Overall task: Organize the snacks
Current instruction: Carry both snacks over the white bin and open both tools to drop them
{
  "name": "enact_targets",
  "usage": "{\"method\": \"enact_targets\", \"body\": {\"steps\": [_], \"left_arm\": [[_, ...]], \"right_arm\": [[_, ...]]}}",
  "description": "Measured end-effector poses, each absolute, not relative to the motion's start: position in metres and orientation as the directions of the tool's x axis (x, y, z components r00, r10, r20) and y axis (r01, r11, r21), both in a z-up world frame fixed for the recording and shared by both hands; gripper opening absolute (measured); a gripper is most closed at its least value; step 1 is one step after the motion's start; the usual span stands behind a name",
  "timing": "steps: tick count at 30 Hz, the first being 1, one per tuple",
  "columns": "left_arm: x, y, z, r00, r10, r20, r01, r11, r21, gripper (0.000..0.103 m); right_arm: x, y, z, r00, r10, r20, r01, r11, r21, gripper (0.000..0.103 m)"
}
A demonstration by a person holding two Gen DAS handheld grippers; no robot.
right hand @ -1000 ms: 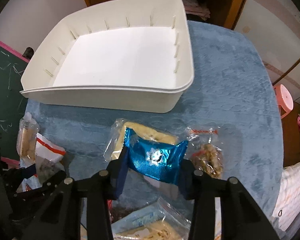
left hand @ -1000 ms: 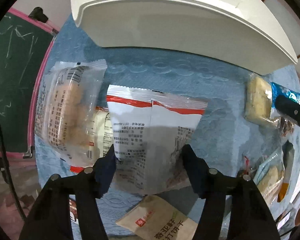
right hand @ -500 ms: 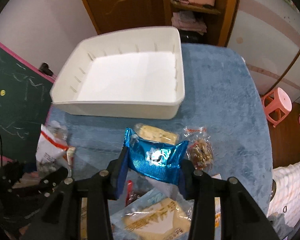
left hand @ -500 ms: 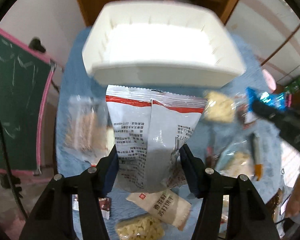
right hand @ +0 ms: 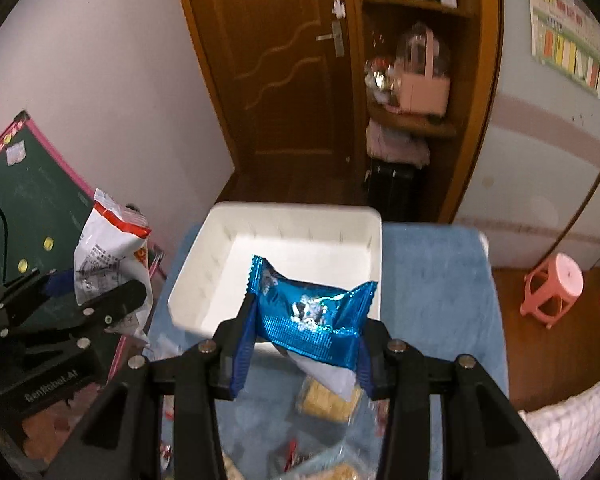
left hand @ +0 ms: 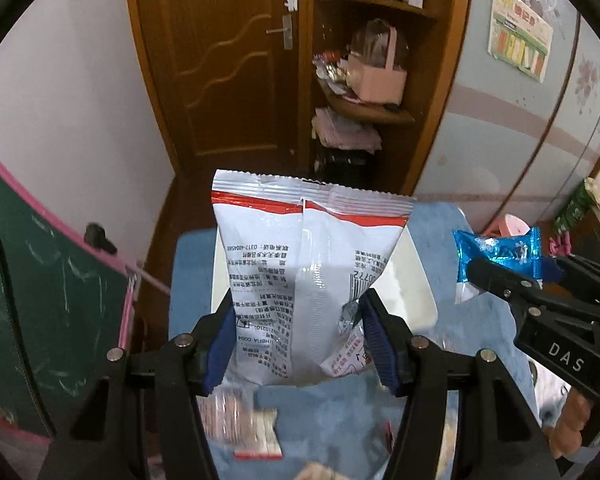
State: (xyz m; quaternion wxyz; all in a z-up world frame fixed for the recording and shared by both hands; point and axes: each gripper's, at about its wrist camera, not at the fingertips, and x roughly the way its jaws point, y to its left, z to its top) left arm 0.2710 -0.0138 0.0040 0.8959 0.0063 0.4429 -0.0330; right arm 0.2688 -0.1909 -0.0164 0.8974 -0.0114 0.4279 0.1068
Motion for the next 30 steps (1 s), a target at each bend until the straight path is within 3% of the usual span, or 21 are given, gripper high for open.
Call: {"method": "enact_targets", "body": {"steps": [8,10,11,12,18,30], "left_arm": [[0.335,-0.021,-0.024,0.596,-0.020,-0.802,0.022,1.000,-0.009,0.061],[0.343,-0.021,-0.035,0.585,-0.012,-0.811,0.008,1.000,-0.010,0.074],[0.348,-0.020,-0.041,0.578,-0.008,-0.816,0.001,1.000,-0.009,0.089],[0.352,-0.019,-0.045,0.577,-0.005,-0.817,-0.004,1.000,-0.010,0.097],[0.358,-0.010,-0.060,0.551,0.002,-0.834,-0.046,0.999,-0.028,0.097],[0.330,-0.008,-0.051,0.580,-0.012,-0.815,-0.074,0.995,-0.067,0.097]], "right_arm": [[0.331,-0.183,-0.039,0.609,0.127,-0.783,-0.181,0.983,0.019,0.044],[0.343,-0.182,-0.052,0.595,0.123,-0.794,-0.187,0.982,0.012,0.046],[0.349,-0.181,-0.059,0.583,0.119,-0.803,-0.192,0.981,0.006,0.048],[0.352,-0.180,-0.063,0.578,0.115,-0.808,-0.192,0.981,0.002,0.048],[0.361,-0.184,-0.084,0.552,0.125,-0.825,-0.179,0.983,0.030,0.055],[0.343,-0.189,-0.076,0.532,0.162,-0.831,-0.187,0.980,0.071,0.056]]}}
